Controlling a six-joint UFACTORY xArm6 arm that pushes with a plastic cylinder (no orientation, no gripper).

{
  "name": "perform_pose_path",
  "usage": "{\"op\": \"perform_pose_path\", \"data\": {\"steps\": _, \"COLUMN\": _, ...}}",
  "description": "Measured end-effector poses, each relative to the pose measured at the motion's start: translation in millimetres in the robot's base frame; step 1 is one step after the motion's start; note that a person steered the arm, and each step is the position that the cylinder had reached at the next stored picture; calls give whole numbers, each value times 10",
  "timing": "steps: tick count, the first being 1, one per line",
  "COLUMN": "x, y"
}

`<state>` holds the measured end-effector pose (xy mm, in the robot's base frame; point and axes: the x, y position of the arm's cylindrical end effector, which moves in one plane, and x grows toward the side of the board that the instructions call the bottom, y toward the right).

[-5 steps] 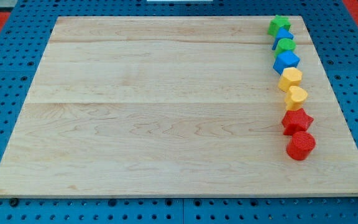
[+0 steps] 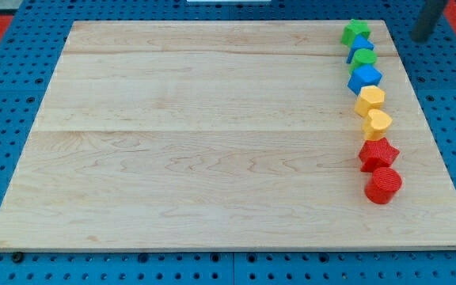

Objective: Move the green star a bit left

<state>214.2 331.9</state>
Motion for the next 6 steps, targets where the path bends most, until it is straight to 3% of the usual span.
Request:
{"op": "perform_pose_path", "data": {"steps": 1, "x": -71, "y": -58}}
{"op": "perform_pose_path", "data": {"steps": 3, "x": -37, "y": -927}}
{"op": "perform_pose_path", "data": {"steps": 4, "x": -27, "y": -937}}
{"op": "perform_pose_path", "data": {"steps": 5, "x": -34, "y": -575}}
{"op": "perform_pose_path", "data": {"steps": 6, "x": 23, "y": -693}}
